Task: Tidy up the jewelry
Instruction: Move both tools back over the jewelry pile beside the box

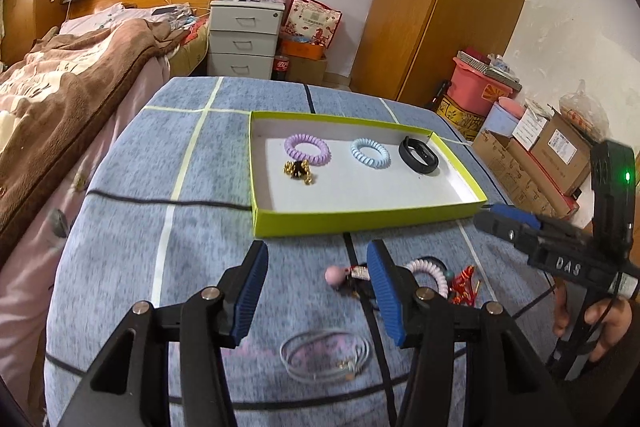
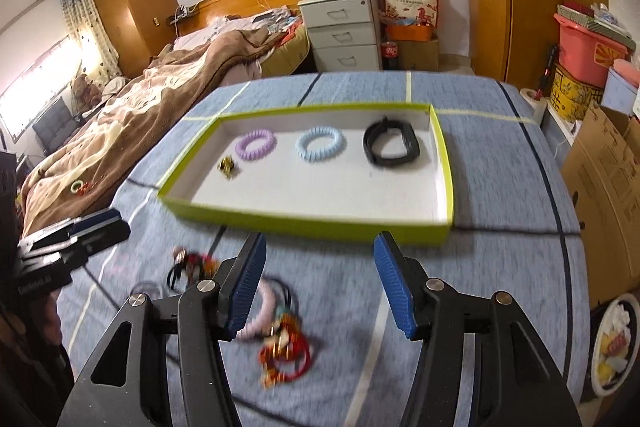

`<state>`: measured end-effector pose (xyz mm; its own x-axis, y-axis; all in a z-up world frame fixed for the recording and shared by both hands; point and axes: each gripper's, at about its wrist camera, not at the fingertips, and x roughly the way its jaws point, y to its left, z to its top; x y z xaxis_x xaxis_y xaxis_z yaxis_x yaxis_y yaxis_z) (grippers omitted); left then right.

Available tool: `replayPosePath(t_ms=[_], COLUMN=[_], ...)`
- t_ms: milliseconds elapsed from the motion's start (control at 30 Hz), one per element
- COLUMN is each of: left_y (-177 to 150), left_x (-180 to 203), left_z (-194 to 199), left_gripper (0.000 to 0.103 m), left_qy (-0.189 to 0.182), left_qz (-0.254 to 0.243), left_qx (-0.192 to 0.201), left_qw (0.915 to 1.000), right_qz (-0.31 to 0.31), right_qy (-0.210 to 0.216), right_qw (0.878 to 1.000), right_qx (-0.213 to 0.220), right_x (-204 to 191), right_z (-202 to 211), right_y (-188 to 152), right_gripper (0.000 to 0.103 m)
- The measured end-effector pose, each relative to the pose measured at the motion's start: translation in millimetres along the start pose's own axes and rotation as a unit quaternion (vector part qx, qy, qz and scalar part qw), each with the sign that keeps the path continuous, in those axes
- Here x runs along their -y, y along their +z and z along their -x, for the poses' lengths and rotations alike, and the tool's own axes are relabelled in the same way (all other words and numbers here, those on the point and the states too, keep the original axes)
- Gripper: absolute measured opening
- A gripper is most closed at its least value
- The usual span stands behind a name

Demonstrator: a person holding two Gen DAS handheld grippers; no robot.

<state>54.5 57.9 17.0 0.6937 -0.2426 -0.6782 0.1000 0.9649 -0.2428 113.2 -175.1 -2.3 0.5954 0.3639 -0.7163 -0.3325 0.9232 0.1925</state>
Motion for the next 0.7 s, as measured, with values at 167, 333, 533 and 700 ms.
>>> replayPosePath(t_ms=[167, 333, 533, 700], left_y=[-14, -27, -35, -39], left_x=[-4, -11, -19, -23], left_z=[3, 6, 8, 12], left_gripper=[0.054, 0.054, 0.054, 0.054], left_qy=[0.000, 0.003, 0.010, 0.012], left_qz=[0.011, 0.022, 0.029, 0.034], left_qx=[-0.005, -0.009, -0.013, -0.012], left_qw=[0.9999, 0.9997, 0.9995, 0.9993], right_qz=[0.025, 0.035, 0.040, 0.047], right_qy=[0.001, 0.001, 0.010, 0.006], right_qw=[1.000, 0.999, 0.999, 0.998], right_qx=[-0.015, -0.034, -0.035, -0.047], right_x=[-7, -13, -17, -23], right_z=[3, -6, -11, -18], right_y=[-24, -40, -42, -47], right_gripper=[0.057, 0.057, 0.057, 0.044])
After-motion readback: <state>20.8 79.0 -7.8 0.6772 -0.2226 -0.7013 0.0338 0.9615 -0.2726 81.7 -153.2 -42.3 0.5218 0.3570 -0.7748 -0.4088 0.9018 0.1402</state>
